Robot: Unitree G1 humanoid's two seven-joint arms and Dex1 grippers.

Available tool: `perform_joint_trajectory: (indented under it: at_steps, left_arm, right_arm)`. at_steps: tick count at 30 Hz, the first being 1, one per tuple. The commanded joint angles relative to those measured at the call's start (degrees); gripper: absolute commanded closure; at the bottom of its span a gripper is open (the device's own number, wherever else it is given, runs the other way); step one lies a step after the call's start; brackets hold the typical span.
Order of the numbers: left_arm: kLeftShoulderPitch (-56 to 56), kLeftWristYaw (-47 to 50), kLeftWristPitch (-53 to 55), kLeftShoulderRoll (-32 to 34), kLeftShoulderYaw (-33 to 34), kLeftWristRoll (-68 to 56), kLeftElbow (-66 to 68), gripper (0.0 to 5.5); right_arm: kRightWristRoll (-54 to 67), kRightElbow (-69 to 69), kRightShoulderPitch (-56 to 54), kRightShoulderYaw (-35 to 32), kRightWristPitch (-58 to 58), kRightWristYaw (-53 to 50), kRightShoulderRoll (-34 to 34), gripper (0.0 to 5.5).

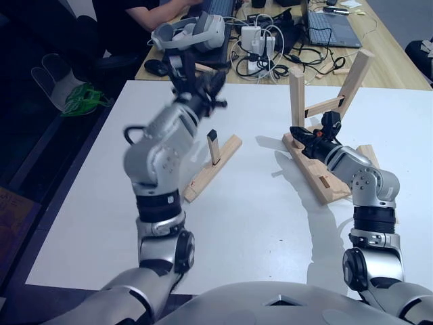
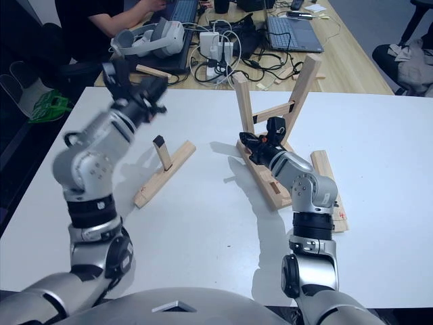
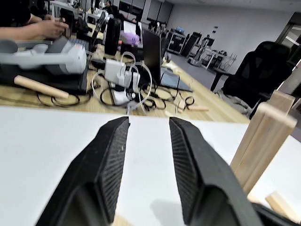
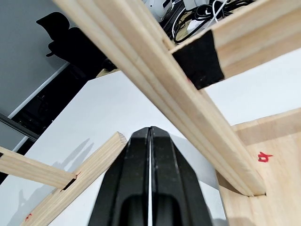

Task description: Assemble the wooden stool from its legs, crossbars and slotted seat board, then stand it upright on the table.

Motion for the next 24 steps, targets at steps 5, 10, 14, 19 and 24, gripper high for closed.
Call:
perform_joint_trajectory:
  at_steps: [5,10,14,19,24]
  left_arm:
    - [15.39,-10.50,6.26,19.49,-7.78,4.34,0.74,3.90]
    - [20.88,-15.08,5.72,19.31,-12.46,3.49,-3.17,3.90]
    - [22.86,-17.35,6.41,19.64,-15.30,2.82,-6.84,3.90]
    - [24.60,-19.07,7.62,20.30,-18.69,2.74,-10.48,3.90]
    - [23.17,-19.11,10.03,19.47,-21.66,2.61,-12.96,3.90]
  right_arm:
    - [0.87,-1.83,1.07,-0.82,1.19,-0.97,0.52,5.50]
    - [0.84,-1.83,0.94,-1.00,1.44,-0.99,0.36,5.50]
    - [0.61,-1.70,0.68,-0.89,1.41,-1.00,0.28,5.50]
    - [0.69,-1.89,0.74,-1.05,1.43,-1.20,0.38,5.50]
    - [0.77,-2.11,0.84,-1.10,1.36,-1.44,0.65,5.50]
